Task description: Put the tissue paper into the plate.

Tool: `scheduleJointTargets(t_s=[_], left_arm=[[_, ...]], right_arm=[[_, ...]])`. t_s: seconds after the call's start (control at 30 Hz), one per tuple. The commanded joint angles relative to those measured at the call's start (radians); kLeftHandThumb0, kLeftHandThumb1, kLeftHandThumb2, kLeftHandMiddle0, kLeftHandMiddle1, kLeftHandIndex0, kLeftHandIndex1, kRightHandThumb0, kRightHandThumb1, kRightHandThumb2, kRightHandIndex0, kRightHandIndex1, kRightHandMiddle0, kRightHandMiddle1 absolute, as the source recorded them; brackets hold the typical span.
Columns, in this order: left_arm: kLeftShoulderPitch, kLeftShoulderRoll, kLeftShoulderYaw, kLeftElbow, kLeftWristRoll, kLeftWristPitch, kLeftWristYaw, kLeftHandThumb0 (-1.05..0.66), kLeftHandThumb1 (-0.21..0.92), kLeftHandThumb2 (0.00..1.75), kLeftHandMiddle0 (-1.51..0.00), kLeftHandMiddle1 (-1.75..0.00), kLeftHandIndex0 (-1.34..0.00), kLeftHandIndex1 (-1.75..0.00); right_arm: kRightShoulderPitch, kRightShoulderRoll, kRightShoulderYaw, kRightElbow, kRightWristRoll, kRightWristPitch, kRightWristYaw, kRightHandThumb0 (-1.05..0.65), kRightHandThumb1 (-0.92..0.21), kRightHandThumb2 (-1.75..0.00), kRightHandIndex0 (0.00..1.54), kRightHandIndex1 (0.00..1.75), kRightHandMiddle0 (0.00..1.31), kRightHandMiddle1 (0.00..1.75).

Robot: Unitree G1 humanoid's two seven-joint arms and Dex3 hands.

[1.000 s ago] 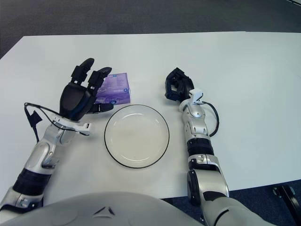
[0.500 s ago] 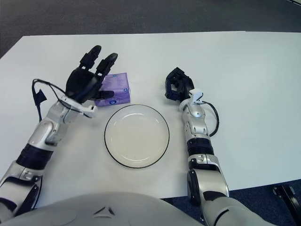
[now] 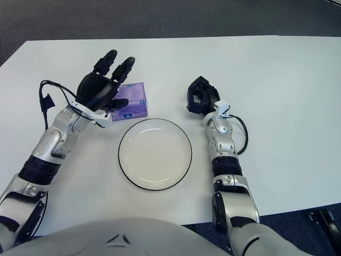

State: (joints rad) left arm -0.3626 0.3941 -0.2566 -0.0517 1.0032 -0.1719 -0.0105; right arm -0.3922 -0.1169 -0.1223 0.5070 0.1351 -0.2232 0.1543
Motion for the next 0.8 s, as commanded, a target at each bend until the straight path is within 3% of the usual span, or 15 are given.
scheduleJointTargets(t_s=[0.0, 0.17, 0.4, 0.77], left_arm=[[-0.051, 0.02, -0.012, 0.042, -0.056, -0.028, -0.029, -1.05, 0.92, 1.15, 0.0, 0.0, 0.0, 0.0], [-0.087, 0.035, -0.013, 0.101, -0.203, -0.11, -0.115, -1.05, 0.92, 1.11, -0.01, 0.0, 0.0, 0.0], [-0.119, 0.053, -0.022, 0.153, -0.316, -0.165, -0.21, -1.05, 0.92, 1.08, -0.04, -0.02, 0.0, 0.0], [-0.131, 0.083, -0.037, 0.129, -0.388, -0.135, -0.381, -1.05, 0.92, 1.04, -0.04, -0.02, 0.0, 0.0]], right_arm=[[0.173, 0.089, 0.017, 0.084, 0.005, -0.007, -0.01, -0.44, -0.45, -1.15, 0.99, 1.75, 0.51, 1.75], [0.175, 0.089, 0.019, 0.082, 0.005, -0.008, -0.008, -0.44, -0.45, -1.15, 0.99, 1.75, 0.51, 1.75], [0.174, 0.09, 0.018, 0.085, 0.004, -0.012, -0.011, -0.44, -0.45, -1.15, 0.99, 1.75, 0.51, 1.75], [0.175, 0.09, 0.018, 0.084, 0.004, -0.009, -0.013, -0.44, -0.45, -1.15, 1.0, 1.75, 0.51, 1.75]])
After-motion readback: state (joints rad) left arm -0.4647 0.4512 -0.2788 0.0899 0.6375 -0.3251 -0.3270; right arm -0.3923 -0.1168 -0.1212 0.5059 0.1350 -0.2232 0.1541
